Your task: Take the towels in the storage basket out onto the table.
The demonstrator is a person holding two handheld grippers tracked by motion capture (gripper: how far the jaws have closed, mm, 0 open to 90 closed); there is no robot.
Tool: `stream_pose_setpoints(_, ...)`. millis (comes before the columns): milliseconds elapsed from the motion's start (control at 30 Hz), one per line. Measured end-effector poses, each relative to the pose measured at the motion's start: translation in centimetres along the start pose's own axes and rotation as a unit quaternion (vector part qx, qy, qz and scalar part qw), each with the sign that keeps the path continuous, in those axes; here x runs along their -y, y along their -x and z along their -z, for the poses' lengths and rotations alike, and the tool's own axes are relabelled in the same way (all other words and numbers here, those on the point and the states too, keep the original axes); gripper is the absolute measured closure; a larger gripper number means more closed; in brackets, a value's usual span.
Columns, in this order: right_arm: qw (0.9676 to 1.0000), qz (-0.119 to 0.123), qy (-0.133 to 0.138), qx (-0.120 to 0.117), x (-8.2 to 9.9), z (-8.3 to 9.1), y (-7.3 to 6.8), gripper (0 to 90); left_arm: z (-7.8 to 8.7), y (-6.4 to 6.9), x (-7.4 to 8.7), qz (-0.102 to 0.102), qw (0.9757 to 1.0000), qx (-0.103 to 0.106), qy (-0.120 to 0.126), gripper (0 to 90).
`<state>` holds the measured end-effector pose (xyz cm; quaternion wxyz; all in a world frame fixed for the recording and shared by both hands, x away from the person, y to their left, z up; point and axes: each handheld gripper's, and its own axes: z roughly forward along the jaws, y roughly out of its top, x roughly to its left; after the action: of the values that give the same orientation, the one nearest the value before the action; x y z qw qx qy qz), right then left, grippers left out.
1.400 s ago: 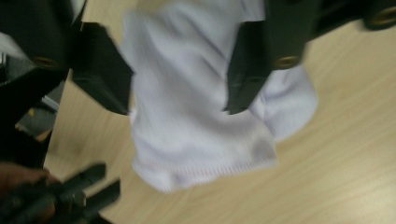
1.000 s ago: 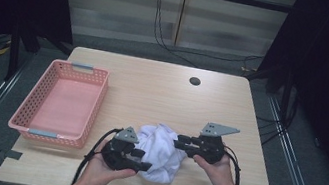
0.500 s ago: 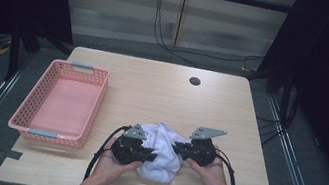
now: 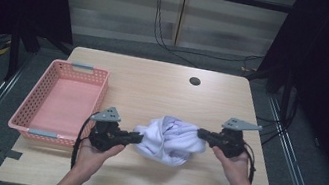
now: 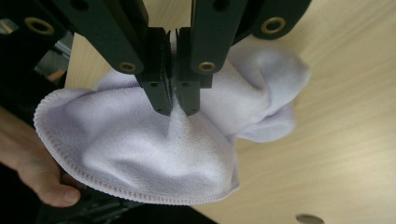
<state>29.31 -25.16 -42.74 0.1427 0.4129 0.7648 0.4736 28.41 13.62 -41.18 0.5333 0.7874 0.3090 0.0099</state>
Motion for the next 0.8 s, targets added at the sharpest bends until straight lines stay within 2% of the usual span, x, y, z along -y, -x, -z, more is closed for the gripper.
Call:
stream_pose_setpoints(33,0.9999,-0.006,0.013,0.009,-0.3,0.7,0.6,88.1,0.6,-0.2,-0.3,0.004,0.9999,0.001,0.01,86.6)
stream_pose_setpoints(100,0.9989,-0.016,0.032,0.03,-0.9,1.9,1.9,88.3,1.8,-0.6,-0.8,0.01,0.9994,-0.015,0.03,86.8)
stream_pose_setpoints(133,0.9989,-0.016,0.032,0.03,-0.9,1.9,1.9,88.3,1.8,-0.6,-0.8,0.01,0.9994,-0.015,0.03,86.8)
stream_pose_setpoints(167,0.9972,-0.028,0.048,0.05,-1.5,3.2,3.3,88.4,2.4,-0.8,-1.0,0.017,0.999,-0.013,0.04,86.9)
stream_pose_setpoints(200,0.9961,-0.032,0.056,0.061,-2.0,3.9,3.9,88.4,3.6,-1.1,-1.6,0.017,0.9981,-0.021,0.056,86.9)
stream_pose_setpoints(233,0.9961,-0.032,0.056,0.061,-2.0,3.9,3.9,88.4,3.6,-1.1,-1.6,0.017,0.9981,-0.021,0.056,86.9)
stream_pose_setpoints(267,0.9941,-0.027,0.067,0.08,-3.2,5.2,4.9,88.5,4.1,-1.2,-2.0,0.015,0.9978,-0.026,0.06,87.1)
stream_pose_setpoints(300,0.9924,-0.029,0.076,0.092,-3.9,5.9,5.4,88.5,5.1,-1.1,-2.7,0.012,0.9967,-0.026,0.076,87.0)
stream_pose_setpoints(367,0.9906,-0.027,0.09,0.1,-5.2,7.0,6.1,88.6,5.5,-0.9,-3.3,0.008,0.9967,-0.022,0.078,87.1)
stream_pose_setpoints(433,0.9893,-0.023,0.096,0.107,-6.5,7.8,6.6,88.4,5.1,-0.6,-3.5,0.006,0.9966,-0.047,0.068,87.1)
stream_pose_setpoints(500,0.9903,-0.014,0.083,0.111,-7.1,7.3,6.8,88.0,4.7,-0.8,-3.4,0.011,0.997,-0.043,0.064,86.6)
stream_pose_setpoints(533,0.9903,-0.014,0.083,0.111,-7.1,7.3,6.8,88.0,4.1,-1.2,-3.1,0.017,0.9977,-0.036,0.054,86.6)
stream_pose_setpoints(567,0.992,-0.011,0.06,0.111,-6.6,5.8,7.2,82.2,2.3,-2.2,-2.3,0.036,0.9988,-0.032,0.012,79.6)
stream_pose_setpoints(600,0.9932,-0.012,0.04,0.109,-6.0,4.9,7.5,75.9,1.5,-2.5,-1.9,0.04,0.9982,-0.043,-0.004,71.8)
stream_pose_setpoints(633,0.9923,-0.015,0.027,0.12,-5.3,4.0,7.6,72.3,1.5,-2.5,-1.9,0.04,0.9982,-0.043,-0.004,68.2)
stream_pose_setpoints(667,0.992,-0.02,0.018,0.124,-4.6,3.3,7.8,67.4,0.7,-3.0,-1.4,0.046,0.9977,-0.046,-0.018,66.3)
stream_pose_setpoints(700,0.9924,-0.025,0.016,0.12,-3.9,2.9,7.9,62.3,0.7,-3.0,-1.4,0.046,0.9977,-0.046,-0.018,63.0)
stream_pose_setpoints(733,0.9924,-0.025,0.016,0.12,-3.9,2.9,7.9,62.3,0.6,-3.1,-1.3,0.047,0.9975,-0.05,-0.017,63.0)
stream_pose_setpoints(767,0.992,-0.031,0.018,0.122,-3.3,2.7,7.9,58.7,0.8,-3.1,-1.4,0.048,0.9977,-0.047,-0.013,58.0)
stream_pose_setpoints(800,0.993,-0.032,0.02,0.112,-2.5,2.7,7.5,59.1,1.1,-2.7,-1.5,0.033,0.9989,-0.034,-0.006,56.6)
